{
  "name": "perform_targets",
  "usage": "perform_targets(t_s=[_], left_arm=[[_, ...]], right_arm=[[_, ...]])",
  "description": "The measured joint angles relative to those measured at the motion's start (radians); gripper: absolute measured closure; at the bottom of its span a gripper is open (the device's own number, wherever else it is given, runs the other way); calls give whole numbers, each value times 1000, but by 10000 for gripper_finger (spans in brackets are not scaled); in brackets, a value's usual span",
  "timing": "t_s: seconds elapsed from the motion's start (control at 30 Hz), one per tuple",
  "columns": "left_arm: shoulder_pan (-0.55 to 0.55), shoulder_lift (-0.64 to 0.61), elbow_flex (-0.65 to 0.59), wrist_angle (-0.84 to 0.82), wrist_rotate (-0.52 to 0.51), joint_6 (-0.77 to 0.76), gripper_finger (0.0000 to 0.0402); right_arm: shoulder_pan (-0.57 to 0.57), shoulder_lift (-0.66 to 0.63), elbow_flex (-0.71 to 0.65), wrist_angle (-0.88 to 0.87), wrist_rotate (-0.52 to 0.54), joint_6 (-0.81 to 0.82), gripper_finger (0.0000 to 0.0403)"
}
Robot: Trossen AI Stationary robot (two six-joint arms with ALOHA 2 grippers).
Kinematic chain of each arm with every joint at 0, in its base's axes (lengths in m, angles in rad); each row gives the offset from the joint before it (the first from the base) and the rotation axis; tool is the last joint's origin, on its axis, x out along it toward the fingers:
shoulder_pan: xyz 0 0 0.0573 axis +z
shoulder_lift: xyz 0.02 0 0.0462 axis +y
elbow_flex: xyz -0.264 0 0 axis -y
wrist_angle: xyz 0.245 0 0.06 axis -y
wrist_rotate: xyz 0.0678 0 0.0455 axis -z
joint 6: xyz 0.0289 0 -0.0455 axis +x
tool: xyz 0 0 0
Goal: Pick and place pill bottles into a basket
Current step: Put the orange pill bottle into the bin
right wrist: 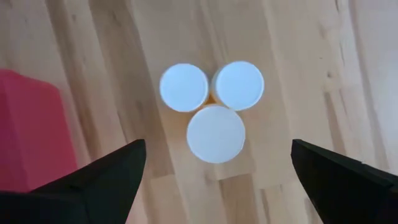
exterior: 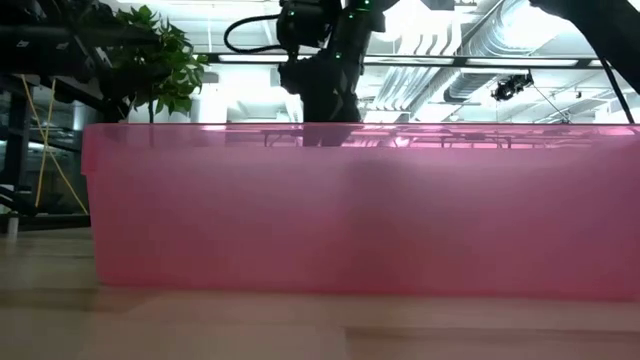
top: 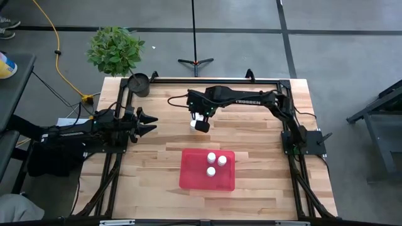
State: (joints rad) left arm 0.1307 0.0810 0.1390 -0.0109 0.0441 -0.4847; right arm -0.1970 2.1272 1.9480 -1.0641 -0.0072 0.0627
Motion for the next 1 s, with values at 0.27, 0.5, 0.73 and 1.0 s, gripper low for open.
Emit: perform_targets(t_s=[0.27, 0.5, 0.73, 1.0], left_arm=[[0, 0, 0, -10, 0, 0, 149], [0, 0, 0, -23, -2, 1, 149], [0, 0, 0, -47, -2, 6, 149], [0, 0, 0, -53, -9, 8, 149]], right_arm=[[-6, 32, 0, 9, 9, -30, 13], [-15, 63, 1, 6, -1, -36, 13], [-19, 89, 1, 12, -29, -37, 13], [-19, 117, 1, 17, -73, -20, 13]])
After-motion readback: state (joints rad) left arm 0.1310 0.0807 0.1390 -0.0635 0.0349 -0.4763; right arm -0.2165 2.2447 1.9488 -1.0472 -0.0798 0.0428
